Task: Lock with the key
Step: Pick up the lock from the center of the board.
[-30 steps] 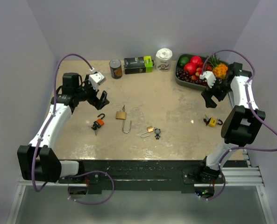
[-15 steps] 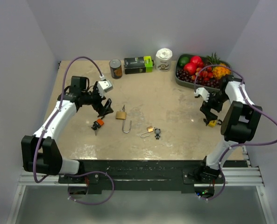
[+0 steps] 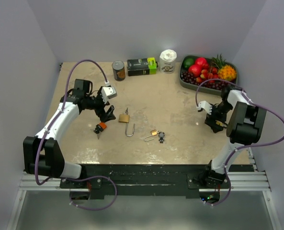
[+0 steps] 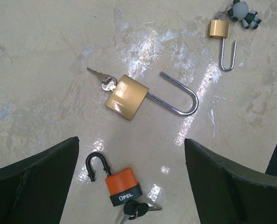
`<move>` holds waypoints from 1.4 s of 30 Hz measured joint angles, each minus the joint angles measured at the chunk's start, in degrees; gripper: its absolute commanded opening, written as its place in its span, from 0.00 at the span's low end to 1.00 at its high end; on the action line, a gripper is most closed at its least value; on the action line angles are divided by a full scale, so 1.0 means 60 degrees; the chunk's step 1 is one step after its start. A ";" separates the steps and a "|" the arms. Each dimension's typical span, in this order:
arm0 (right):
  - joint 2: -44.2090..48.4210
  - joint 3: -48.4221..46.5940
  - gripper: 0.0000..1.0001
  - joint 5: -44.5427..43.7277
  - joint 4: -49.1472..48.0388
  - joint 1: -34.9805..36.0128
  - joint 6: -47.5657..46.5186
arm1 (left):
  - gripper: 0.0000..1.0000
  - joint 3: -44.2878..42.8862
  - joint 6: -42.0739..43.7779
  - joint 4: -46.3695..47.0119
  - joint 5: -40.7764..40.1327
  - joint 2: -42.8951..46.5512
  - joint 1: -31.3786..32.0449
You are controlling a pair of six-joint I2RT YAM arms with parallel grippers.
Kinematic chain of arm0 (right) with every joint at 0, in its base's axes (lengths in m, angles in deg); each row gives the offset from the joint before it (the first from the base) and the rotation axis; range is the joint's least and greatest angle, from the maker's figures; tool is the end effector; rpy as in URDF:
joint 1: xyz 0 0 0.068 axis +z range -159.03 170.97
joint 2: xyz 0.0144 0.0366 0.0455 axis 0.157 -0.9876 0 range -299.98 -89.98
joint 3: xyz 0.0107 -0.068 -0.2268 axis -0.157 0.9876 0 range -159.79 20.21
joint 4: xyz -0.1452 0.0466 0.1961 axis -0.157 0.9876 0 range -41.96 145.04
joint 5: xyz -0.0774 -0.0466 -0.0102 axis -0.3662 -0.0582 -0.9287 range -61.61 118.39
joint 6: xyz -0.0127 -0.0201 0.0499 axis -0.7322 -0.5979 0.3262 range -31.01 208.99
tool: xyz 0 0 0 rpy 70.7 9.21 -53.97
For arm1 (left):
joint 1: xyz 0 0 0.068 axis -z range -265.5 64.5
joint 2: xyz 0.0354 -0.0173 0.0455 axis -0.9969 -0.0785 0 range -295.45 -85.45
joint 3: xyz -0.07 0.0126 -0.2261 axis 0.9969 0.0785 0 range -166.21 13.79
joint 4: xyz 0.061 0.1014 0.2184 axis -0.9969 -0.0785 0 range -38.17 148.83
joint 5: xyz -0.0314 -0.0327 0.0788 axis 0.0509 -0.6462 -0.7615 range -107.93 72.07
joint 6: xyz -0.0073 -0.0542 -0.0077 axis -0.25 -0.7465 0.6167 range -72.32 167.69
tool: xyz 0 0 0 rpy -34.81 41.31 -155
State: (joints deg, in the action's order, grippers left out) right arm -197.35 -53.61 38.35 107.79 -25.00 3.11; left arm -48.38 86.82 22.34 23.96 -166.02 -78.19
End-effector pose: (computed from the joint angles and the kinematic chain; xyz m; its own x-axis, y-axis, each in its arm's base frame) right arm 0.2970 -0.0782 0.1415 -0.3486 -0.9221 -0.1680 -0.9372 0.3416 0.0698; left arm 0.2742 -0.0604 0.2378 -0.3293 0.5159 -0.7908 0.8810 0.4692 -0.0608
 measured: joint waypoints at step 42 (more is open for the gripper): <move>0.3843 0.1548 0.00 0.3581 -0.8684 0.2845 1.7828 | 0.88 0.1282 -0.8251 0.6014 -0.0958 0.0871 0.1421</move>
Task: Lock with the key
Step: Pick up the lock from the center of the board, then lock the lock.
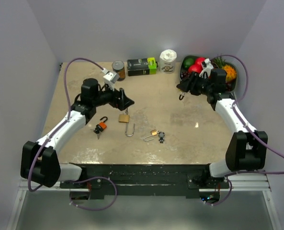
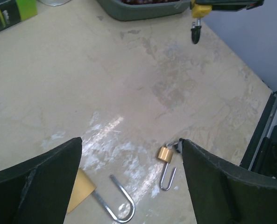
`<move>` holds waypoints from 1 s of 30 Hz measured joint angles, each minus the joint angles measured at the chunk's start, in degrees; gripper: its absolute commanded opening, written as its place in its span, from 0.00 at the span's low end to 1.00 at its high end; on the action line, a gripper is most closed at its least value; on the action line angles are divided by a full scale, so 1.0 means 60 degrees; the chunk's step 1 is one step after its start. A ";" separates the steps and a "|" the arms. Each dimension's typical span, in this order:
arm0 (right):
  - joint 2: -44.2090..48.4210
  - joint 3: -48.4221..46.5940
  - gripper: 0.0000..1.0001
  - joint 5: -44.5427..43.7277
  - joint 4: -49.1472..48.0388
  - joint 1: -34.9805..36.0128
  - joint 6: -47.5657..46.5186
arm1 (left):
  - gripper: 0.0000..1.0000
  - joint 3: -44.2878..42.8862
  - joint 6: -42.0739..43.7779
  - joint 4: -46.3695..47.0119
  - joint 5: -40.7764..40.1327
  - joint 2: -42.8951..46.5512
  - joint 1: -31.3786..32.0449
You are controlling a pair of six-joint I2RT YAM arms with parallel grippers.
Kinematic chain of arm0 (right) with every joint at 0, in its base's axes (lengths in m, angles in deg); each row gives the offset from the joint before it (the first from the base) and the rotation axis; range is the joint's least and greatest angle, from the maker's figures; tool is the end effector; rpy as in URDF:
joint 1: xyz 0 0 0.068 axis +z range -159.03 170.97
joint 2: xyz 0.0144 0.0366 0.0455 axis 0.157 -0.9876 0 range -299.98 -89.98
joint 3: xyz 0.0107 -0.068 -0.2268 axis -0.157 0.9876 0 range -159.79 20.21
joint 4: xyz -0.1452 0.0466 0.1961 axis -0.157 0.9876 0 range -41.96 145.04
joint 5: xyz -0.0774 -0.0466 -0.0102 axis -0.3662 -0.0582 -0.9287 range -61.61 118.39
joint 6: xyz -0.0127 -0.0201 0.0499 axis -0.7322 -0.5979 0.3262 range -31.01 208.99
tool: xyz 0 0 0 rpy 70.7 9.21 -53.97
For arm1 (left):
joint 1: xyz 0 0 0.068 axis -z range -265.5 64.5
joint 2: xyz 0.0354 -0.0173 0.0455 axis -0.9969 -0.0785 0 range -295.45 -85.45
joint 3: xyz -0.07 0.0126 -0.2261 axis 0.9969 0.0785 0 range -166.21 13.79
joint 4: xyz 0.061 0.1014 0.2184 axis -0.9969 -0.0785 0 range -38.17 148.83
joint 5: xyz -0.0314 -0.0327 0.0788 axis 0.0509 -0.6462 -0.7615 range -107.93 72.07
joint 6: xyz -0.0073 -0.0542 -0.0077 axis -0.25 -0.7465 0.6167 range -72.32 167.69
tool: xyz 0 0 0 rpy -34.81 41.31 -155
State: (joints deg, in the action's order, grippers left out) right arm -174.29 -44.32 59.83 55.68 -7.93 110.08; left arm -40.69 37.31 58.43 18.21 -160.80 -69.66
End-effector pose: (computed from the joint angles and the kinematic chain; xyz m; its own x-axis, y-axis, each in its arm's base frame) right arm 0.3289 0.0260 0.2687 -0.6020 0.2954 -0.7419 -0.2817 0.7908 0.5434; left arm 0.2799 -0.1023 0.2688 -0.4783 -0.0155 -0.8781 0.6740 0.6345 -0.3783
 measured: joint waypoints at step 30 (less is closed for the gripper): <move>0.0171 -0.0036 0.00 -0.3574 0.0361 0.2382 0.6892 | 0.49 -0.0998 -0.2157 0.4528 -0.4273 -0.3585 0.4637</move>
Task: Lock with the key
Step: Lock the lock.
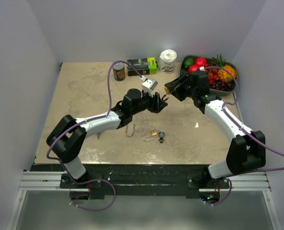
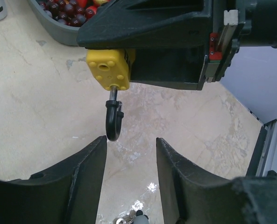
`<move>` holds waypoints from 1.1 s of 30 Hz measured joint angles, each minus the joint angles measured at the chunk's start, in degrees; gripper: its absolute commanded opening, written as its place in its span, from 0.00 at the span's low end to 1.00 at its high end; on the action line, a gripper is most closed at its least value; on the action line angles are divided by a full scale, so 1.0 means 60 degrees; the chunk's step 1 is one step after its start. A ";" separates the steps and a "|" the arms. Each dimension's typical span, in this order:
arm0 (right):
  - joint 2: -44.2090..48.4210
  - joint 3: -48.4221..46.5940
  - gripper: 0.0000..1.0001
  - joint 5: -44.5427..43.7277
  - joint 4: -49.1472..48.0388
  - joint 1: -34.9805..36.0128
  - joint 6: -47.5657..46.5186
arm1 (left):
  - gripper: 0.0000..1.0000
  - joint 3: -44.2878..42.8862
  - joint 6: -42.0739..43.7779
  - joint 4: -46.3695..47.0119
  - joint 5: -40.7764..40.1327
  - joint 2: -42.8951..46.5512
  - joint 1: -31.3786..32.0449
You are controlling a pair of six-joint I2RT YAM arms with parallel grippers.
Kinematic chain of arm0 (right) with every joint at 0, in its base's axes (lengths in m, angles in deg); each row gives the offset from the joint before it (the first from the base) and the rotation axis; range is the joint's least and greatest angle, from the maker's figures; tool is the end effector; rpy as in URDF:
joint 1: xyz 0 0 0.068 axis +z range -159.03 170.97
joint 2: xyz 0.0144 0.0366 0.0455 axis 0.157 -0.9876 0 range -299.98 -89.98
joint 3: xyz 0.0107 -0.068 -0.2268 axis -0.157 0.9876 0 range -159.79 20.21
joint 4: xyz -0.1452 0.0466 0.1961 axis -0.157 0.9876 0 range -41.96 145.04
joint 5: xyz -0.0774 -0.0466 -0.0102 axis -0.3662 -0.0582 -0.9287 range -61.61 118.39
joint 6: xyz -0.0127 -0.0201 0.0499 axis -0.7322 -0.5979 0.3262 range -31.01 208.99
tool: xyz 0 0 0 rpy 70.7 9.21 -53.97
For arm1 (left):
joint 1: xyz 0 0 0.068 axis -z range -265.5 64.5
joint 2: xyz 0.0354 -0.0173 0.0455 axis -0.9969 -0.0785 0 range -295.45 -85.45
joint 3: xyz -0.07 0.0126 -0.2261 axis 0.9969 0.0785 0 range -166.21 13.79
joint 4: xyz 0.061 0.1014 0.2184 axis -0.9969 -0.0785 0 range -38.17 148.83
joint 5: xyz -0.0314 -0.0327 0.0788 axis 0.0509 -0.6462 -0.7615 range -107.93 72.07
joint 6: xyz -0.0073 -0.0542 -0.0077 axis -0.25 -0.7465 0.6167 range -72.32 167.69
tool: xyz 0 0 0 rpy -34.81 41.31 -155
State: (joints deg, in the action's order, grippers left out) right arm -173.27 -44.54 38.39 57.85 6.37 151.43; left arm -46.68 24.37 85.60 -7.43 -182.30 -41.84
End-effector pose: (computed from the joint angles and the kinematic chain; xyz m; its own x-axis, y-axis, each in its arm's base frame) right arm 0.3158 0.0938 0.2695 -0.5743 0.7473 -0.3342 0.2165 0.5324 0.8184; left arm 0.2689 -0.2659 0.2314 -0.4311 -0.1266 -0.8934 0.6949 0.5850 -0.4182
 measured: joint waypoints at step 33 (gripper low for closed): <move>0.0018 -0.0124 0.00 0.0040 0.0273 0.0124 0.0033 | 0.30 -0.0827 0.0601 0.0178 -0.0412 -0.0933 0.0036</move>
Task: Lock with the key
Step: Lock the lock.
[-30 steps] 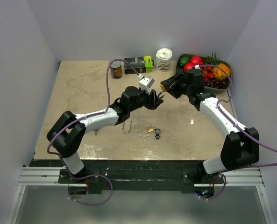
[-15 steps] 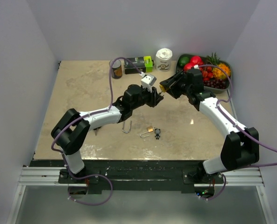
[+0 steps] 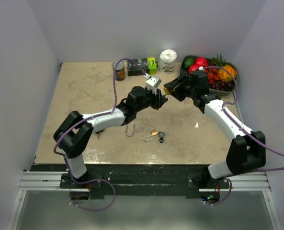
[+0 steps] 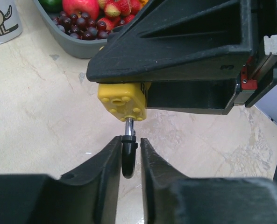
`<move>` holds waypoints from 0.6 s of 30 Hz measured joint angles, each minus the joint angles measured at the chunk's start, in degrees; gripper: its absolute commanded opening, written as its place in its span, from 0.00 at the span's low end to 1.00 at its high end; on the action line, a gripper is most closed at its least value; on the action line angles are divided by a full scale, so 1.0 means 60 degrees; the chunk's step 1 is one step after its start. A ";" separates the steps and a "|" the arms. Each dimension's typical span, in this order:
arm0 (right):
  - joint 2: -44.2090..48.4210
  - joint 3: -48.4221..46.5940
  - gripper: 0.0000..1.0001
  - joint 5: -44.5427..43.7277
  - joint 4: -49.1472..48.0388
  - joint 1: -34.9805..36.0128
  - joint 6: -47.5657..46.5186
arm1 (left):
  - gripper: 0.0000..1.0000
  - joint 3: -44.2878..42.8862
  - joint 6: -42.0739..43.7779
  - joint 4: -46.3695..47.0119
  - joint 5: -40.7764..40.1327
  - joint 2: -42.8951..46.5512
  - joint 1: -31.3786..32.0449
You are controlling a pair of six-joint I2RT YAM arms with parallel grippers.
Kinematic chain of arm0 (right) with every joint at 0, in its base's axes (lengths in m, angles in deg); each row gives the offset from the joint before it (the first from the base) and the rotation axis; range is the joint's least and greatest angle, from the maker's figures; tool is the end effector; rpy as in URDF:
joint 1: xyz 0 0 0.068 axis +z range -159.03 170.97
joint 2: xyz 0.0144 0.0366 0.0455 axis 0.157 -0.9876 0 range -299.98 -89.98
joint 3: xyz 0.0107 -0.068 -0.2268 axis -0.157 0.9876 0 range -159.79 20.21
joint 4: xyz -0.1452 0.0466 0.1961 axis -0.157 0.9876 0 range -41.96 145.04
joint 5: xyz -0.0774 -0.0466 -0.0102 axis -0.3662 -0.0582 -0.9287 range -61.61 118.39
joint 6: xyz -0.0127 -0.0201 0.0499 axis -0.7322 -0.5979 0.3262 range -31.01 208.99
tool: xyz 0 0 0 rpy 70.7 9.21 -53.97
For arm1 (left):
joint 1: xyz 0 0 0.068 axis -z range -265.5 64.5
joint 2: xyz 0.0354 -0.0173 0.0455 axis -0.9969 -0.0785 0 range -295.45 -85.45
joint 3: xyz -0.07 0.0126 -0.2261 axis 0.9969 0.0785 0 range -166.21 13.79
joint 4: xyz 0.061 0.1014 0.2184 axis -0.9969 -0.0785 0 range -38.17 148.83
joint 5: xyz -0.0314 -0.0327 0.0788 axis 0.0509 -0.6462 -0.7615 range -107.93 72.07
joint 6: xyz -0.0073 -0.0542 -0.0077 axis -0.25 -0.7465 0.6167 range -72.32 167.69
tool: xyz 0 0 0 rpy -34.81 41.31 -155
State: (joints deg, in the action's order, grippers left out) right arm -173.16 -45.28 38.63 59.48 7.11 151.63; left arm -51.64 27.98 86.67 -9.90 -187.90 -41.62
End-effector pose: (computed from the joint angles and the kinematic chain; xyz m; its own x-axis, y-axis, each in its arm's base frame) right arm 0.3136 0.0977 0.2717 -0.5904 0.7389 -0.3247 0.2208 0.5348 0.8156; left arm 0.2842 -0.2805 0.2260 -0.3733 -0.1043 -0.9218 0.7009 0.6193 -0.3539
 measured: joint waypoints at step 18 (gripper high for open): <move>-0.0011 -0.0029 0.00 0.0000 0.0022 0.0000 0.0000 | 0.07 0.0273 0.0229 -0.0004 0.0051 0.0007 0.0000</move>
State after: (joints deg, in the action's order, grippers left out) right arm -173.22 -45.46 38.63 59.62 7.11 151.63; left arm -50.00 29.36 86.64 -9.59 -187.86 -41.62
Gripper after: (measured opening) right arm 0.545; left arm 0.159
